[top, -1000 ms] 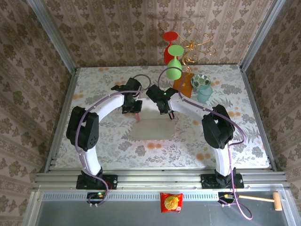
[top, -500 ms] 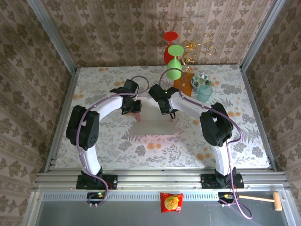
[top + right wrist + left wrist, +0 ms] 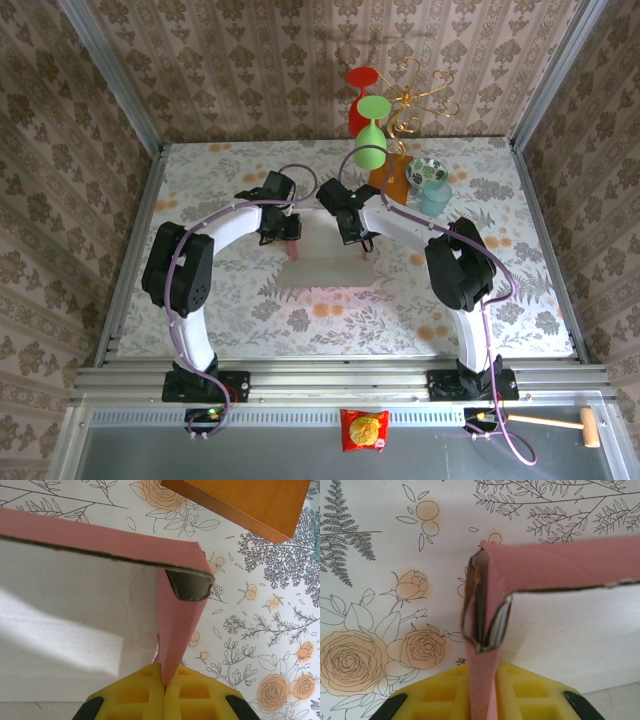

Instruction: Fold the paper box

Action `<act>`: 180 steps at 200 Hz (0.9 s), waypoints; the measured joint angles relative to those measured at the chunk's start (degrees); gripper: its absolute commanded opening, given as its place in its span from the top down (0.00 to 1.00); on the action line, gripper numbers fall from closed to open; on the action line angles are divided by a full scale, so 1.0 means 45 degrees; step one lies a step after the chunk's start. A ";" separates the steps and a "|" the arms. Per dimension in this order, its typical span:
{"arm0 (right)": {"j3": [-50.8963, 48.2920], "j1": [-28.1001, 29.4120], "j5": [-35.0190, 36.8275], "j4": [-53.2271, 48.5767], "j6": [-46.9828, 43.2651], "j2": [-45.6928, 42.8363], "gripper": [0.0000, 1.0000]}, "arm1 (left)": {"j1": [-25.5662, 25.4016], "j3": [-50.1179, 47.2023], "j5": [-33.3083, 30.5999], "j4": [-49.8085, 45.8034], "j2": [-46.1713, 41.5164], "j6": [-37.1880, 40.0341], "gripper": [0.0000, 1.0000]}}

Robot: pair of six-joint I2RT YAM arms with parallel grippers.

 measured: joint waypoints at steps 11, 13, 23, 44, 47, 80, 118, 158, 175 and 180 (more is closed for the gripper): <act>0.0000 -0.0005 0.0000 0.0000 -0.0034 0.0000 1.00 | 0.0000 0.0000 -0.0005 0.0044 0.0029 -0.0044 0.90; 0.0000 -0.0005 0.0000 0.0000 -0.0034 -0.0005 1.00 | -0.0005 0.0000 0.0000 0.0049 0.0034 -0.0024 0.90; 0.0000 -0.0005 0.0000 0.0000 -0.0039 0.0000 1.00 | -0.0010 0.0000 -0.0063 0.0078 0.0058 -0.0078 0.92; 0.0000 -0.0005 0.0005 0.0000 -0.0039 -0.0005 1.00 | -0.0092 0.0019 -0.0233 0.0039 0.0068 -0.0058 0.96; 0.0000 -0.0005 0.0010 0.0000 -0.0039 0.0000 1.00 | -0.0117 0.0034 -0.0287 0.0024 0.0068 -0.0053 0.97; 0.0000 0.0000 0.0024 -0.0005 0.0107 -0.0005 1.00 | -0.0486 0.0272 -0.1292 -0.0398 0.0117 -0.0102 1.00; 0.0000 0.0097 0.0024 -0.0005 0.0461 -0.0005 1.00 | -0.1059 0.0291 -0.2919 -0.0675 0.0117 -0.0835 1.00; 0.0000 0.0155 0.0019 0.0005 0.0690 -0.0005 1.00 | -0.1515 0.0296 -0.4197 -0.0884 0.0112 -0.1875 1.00; 0.0000 0.0165 0.0015 0.0015 0.0792 -0.0005 1.00 | -0.1637 0.0301 -0.4556 -0.0981 0.0112 -0.2166 1.00; 0.0000 0.0185 0.0015 0.0015 0.0826 -0.0005 1.00 | -0.1685 0.0306 -0.4677 -0.1015 0.0112 -0.2239 1.00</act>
